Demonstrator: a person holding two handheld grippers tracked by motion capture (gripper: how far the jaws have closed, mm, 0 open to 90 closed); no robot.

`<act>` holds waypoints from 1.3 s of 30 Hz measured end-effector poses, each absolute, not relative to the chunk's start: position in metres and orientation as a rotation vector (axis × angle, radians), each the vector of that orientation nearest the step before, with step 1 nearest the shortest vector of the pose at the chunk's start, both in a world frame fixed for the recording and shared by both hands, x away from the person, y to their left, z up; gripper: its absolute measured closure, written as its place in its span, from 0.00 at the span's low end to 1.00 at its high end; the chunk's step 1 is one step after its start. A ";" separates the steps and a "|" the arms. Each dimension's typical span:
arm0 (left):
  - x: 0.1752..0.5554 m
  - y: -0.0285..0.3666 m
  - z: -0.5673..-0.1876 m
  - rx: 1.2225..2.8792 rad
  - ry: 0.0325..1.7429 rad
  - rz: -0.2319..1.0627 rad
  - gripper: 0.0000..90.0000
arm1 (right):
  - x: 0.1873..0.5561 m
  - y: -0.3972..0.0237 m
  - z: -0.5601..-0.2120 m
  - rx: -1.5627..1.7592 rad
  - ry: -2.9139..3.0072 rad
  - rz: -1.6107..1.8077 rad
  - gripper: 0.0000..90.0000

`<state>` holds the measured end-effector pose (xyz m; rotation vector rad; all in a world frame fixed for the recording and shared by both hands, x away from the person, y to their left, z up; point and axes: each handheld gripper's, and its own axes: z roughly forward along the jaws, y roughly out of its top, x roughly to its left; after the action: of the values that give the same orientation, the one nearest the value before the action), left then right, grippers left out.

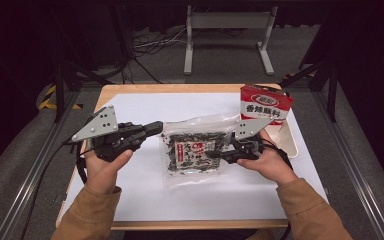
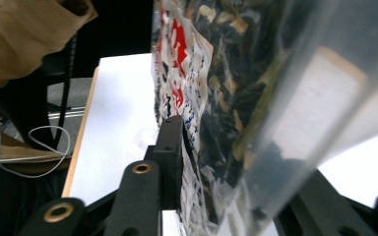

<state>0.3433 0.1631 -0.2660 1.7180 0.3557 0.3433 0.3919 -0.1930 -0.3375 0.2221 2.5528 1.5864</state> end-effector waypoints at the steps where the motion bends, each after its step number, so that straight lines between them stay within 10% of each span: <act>1: 0.344 0.164 -0.266 1.717 0.358 0.343 1.00 | 0.390 -0.194 -0.336 0.195 2.553 1.587 0.76; 12: 0.346 0.166 -0.267 1.704 0.360 0.315 1.00 | 0.380 -0.200 -0.328 0.131 2.547 1.586 0.83; 29: 0.352 0.168 -0.269 1.731 0.391 0.278 0.62 | 0.373 -0.226 -0.308 0.242 2.547 1.548 0.83; 39: 0.356 0.173 -0.275 1.759 0.434 0.298 0.57 | 0.370 -0.245 -0.295 0.315 2.500 1.555 0.83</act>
<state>0.3565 0.1729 -0.2748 1.7586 0.4336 0.2981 0.3698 -0.2447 -0.2954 0.3149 2.5005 1.5553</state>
